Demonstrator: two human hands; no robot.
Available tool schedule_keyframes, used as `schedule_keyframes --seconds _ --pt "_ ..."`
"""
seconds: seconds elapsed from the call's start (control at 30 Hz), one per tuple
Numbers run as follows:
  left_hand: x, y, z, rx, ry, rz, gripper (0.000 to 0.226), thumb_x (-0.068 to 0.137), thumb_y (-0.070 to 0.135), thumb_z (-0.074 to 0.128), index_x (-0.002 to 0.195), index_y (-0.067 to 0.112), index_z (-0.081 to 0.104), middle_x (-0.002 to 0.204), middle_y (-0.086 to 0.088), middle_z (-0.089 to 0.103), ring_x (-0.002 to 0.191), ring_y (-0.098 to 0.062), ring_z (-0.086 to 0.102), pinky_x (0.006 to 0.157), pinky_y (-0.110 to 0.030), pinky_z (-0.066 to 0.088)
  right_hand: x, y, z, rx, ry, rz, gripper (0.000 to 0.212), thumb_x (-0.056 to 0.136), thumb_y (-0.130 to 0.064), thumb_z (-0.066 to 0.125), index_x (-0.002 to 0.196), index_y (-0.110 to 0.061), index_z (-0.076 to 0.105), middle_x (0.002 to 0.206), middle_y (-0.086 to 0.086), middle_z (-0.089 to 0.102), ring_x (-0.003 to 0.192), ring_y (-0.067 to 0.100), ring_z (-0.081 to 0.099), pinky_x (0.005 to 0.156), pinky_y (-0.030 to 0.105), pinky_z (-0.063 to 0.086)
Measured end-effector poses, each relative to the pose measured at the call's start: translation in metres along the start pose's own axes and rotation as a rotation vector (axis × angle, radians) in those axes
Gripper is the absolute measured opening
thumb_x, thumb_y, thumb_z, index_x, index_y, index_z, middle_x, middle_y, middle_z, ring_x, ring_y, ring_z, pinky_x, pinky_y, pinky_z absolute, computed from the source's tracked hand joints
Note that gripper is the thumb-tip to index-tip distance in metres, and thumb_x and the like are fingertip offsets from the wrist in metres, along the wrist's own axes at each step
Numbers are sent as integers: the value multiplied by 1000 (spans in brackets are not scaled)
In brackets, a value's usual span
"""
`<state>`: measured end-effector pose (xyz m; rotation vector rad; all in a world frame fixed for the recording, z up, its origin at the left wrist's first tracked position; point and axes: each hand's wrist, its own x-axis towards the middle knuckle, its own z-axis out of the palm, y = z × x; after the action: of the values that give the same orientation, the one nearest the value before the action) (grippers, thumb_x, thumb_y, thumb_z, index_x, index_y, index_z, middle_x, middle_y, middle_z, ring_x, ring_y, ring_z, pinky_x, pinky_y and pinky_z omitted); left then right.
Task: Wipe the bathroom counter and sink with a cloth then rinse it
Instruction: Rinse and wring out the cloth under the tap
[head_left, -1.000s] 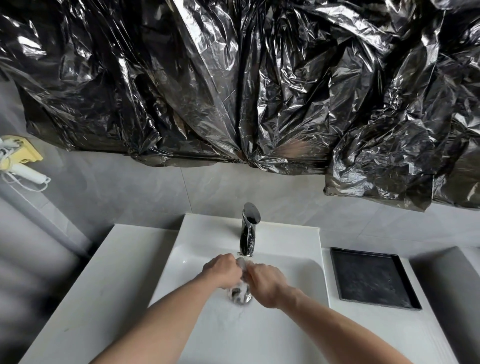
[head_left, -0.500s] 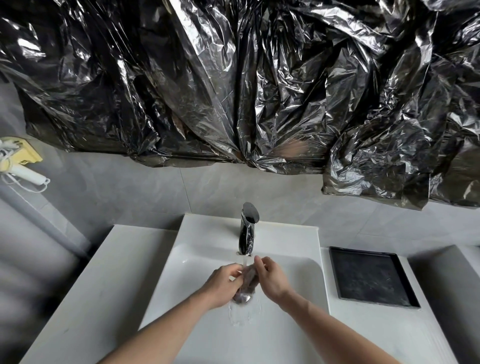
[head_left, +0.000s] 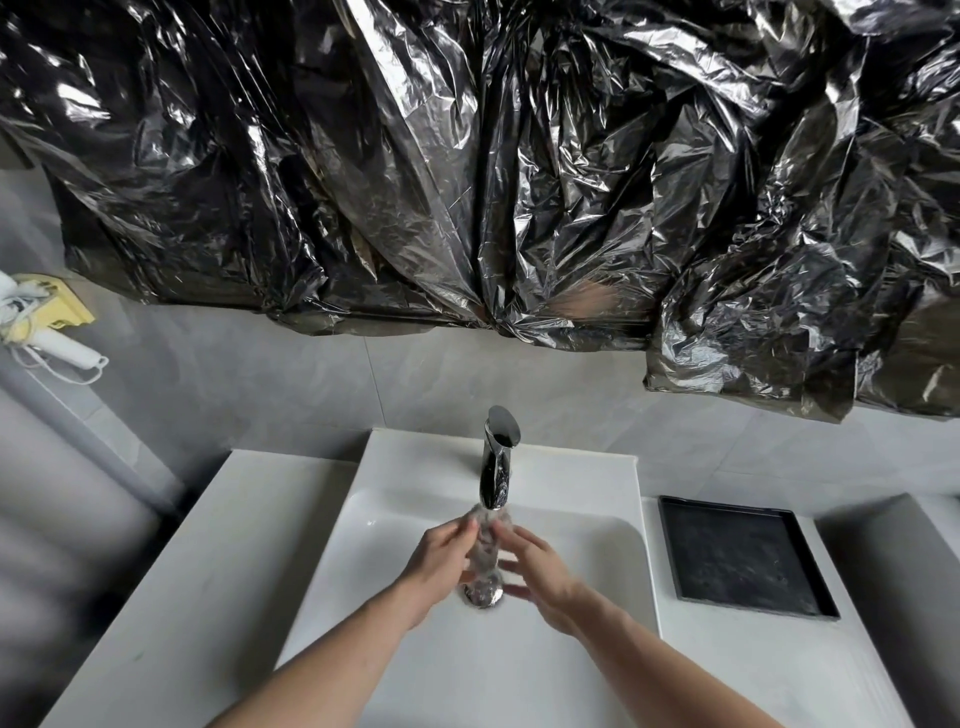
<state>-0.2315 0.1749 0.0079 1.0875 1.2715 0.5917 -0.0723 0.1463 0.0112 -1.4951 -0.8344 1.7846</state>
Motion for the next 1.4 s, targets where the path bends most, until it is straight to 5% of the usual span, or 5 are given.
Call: schedule_keyframes --seconds 0.23,0.43,0.83,1.2,1.4 --pt "7 1 -2 -3 88 -59 49 103 51 43 99 14 76 91 -13 78 85 -31 76 78 -50 62 4 5 18 153 93 2 37 104 -43 54 112 -10 70 101 12 79 87 30 77 82 41 55" --pt "13 -4 -6 684 279 -8 37 90 58 51 96 22 59 99 5 65 94 -22 64 78 -35 51 14 2 16 -1 310 -103 18 99 -18 62 89 -6 68 63 -4 72 53 6 66 48 18 46" --pt "18 -7 -2 263 132 74 8 89 34 60 92 27 62 86 -5 75 84 -32 71 76 -51 58 16 -1 -1 21 131 -178 37 81 -8 53 114 -13 70 88 6 71 72 18 67 67 29 56" --pt "10 2 7 -72 84 43 19 99 33 62 102 18 73 93 -13 77 86 -32 75 78 -45 63 21 23 10 104 -22 52 74 97 -76 29 113 -23 77 107 5 77 94 21 66 101 43 54" --pt "15 7 -2 -78 212 -25 31 99 38 60 97 13 77 91 -11 78 81 -20 73 58 -26 56 13 34 12 -274 48 -217 32 96 -61 56 118 -40 64 97 -13 74 83 0 66 78 17 51"
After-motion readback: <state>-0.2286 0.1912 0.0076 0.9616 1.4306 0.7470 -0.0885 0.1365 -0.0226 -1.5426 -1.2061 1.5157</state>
